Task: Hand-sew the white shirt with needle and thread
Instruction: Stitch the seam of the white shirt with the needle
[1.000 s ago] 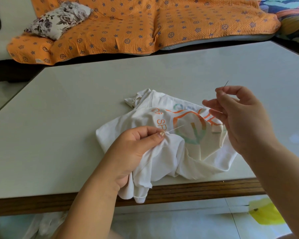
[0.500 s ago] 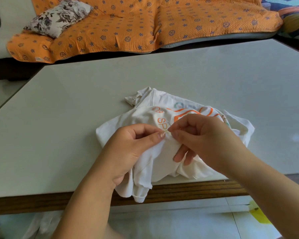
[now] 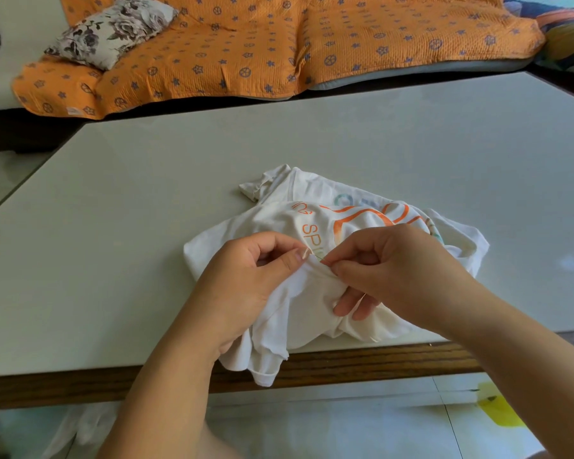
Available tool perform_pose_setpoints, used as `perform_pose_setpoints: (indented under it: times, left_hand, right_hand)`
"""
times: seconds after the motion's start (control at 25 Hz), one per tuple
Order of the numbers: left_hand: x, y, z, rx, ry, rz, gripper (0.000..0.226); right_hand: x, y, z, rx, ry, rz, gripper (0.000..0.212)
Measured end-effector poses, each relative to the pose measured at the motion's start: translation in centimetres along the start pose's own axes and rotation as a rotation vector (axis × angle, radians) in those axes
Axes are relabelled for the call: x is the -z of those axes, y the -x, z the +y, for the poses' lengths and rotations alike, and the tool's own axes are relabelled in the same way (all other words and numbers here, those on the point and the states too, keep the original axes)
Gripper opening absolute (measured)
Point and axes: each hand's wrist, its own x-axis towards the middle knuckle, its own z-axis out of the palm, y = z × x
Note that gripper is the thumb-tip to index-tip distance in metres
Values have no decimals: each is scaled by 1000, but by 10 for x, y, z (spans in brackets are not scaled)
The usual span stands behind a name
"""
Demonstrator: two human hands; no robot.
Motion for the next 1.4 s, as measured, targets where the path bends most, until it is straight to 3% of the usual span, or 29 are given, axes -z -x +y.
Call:
perform_pose_setpoints:
  times: [0.88,1.4]
  left_hand:
    - [0,0,0,1,45,-19,21]
    - [0,2,6,174,304,-134,22]
  right_hand:
    - [1,-1,1,-23,-29,-40,17]
    - [-5,-1,9,49,-221,-54,10]
